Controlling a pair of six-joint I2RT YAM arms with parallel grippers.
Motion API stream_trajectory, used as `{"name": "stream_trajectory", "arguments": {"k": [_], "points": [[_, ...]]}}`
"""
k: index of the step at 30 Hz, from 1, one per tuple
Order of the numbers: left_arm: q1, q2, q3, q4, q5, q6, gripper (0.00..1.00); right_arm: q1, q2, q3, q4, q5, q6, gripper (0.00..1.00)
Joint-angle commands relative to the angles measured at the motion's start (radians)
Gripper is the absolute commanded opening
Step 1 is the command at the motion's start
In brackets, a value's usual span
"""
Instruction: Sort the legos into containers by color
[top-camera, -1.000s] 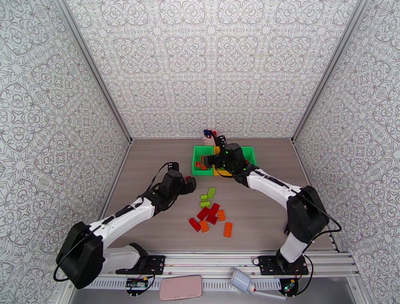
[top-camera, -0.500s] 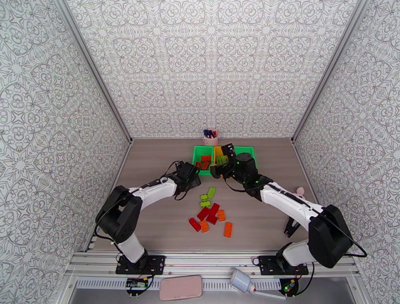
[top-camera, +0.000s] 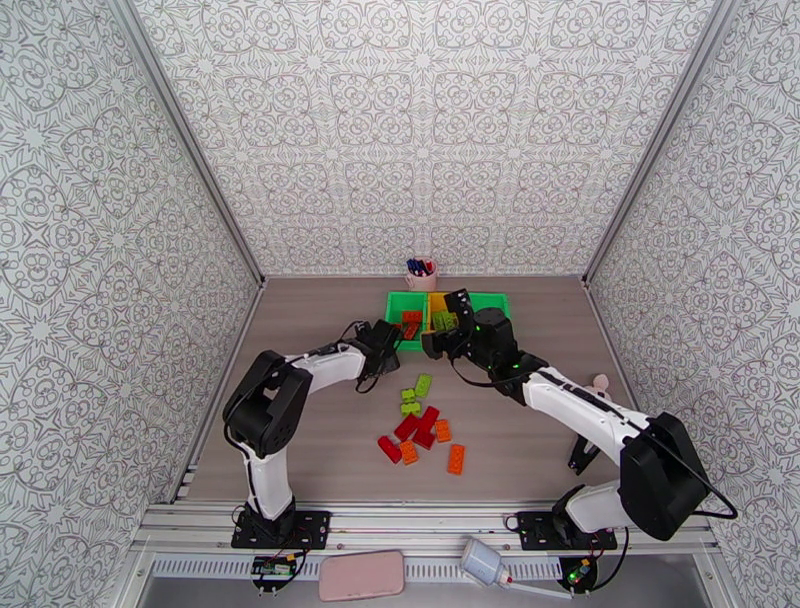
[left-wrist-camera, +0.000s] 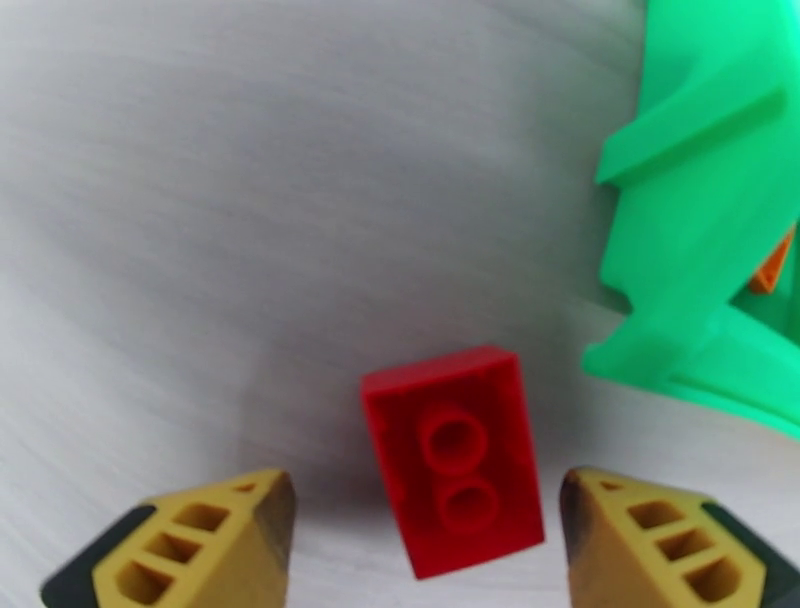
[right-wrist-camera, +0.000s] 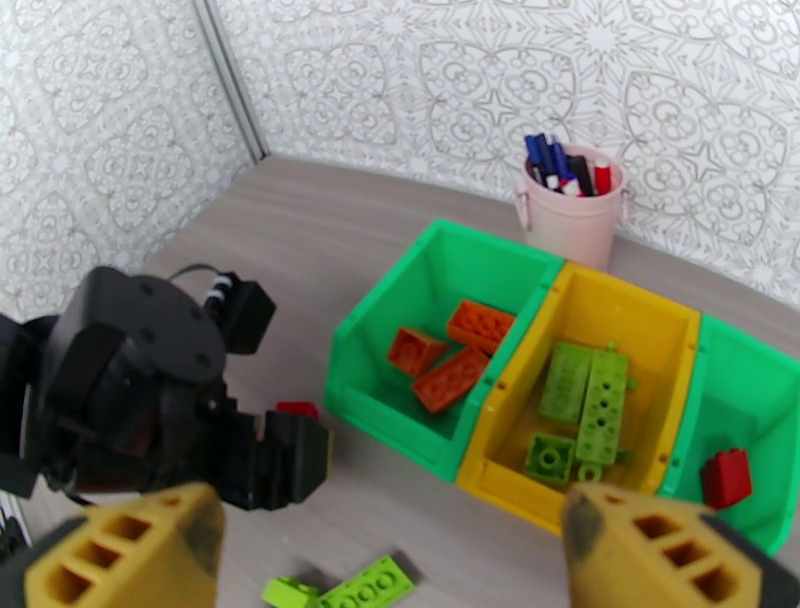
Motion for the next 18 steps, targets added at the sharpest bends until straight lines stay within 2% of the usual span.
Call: {"name": "stream_trajectory", "arguments": {"k": [1,18], "points": [[0.014,0.034,0.047,-0.008,0.008,0.020,0.66,-0.004,-0.015,-0.010,-0.002,-0.010,0.007,0.92],[0.025,0.034,0.073,-0.031,0.004,0.049,0.28,-0.004,-0.001,0.003,0.004,-0.019,0.026,0.92]]}}
